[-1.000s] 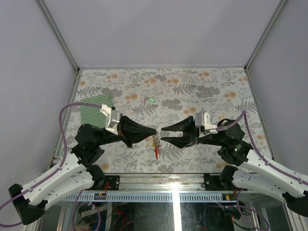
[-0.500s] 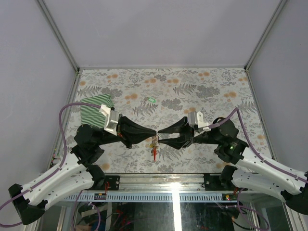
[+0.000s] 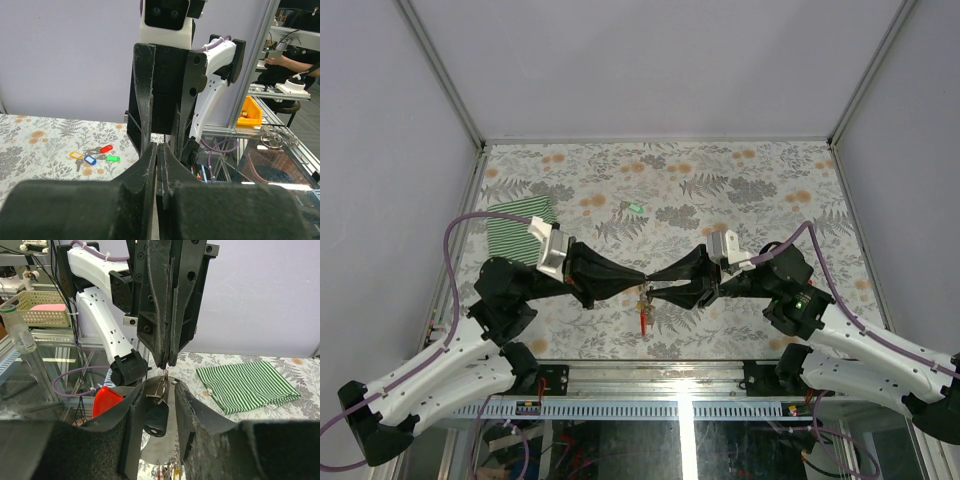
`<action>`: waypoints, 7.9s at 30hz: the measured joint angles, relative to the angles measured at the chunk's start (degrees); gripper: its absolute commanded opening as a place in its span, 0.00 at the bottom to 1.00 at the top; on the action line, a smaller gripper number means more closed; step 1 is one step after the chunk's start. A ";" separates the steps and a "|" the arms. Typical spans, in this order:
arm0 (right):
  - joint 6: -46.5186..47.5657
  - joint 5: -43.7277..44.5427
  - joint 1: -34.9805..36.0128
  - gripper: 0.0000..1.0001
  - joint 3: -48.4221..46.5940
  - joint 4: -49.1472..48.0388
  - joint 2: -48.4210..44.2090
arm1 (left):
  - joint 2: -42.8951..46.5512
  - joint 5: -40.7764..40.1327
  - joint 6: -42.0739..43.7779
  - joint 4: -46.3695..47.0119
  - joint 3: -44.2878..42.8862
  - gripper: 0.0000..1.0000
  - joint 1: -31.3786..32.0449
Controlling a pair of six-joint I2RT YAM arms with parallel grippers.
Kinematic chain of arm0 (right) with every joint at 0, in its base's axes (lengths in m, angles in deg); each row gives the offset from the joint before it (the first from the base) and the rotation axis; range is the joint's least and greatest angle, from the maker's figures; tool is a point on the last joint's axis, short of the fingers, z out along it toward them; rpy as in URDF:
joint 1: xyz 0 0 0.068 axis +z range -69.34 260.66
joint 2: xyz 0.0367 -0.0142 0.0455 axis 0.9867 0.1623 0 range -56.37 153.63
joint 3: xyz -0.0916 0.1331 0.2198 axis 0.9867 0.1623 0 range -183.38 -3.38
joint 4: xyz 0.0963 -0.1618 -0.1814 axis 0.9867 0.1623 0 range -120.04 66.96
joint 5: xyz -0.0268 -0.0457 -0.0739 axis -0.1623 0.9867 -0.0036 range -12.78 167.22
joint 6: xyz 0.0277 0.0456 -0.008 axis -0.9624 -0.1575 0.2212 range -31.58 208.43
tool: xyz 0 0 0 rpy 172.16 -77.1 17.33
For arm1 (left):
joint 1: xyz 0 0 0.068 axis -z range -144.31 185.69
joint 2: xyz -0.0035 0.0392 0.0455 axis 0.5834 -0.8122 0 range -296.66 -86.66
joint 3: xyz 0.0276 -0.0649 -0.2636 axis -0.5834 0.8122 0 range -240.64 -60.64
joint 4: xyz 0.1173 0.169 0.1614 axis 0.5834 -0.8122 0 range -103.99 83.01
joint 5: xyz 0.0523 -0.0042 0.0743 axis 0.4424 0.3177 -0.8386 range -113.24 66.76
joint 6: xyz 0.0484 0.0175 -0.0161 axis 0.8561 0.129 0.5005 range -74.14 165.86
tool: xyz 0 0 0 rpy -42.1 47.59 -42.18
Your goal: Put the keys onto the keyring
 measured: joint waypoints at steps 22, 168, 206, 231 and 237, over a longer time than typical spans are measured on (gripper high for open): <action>-0.24 -0.90 0.00 0.01 -1.07 0.50 0.83 | -1.11 1.14 0.02 0.04 -1.05 0.00 0.00; 16.63 8.48 0.35 0.18 -59.10 96.30 36.04 | -12.07 6.80 12.85 -14.82 -3.28 0.00 1.31; -24.57 28.57 0.55 0.38 -13.68 36.35 -0.13 | -3.26 -13.18 1.33 -3.82 4.26 0.00 1.40; -27.78 26.56 0.55 0.35 -12.61 33.03 0.61 | -2.34 -12.68 0.00 -2.56 4.26 0.00 1.40; -27.87 25.24 0.55 0.31 -12.61 32.98 1.49 | -2.25 -12.68 -0.02 -2.56 4.26 0.00 1.40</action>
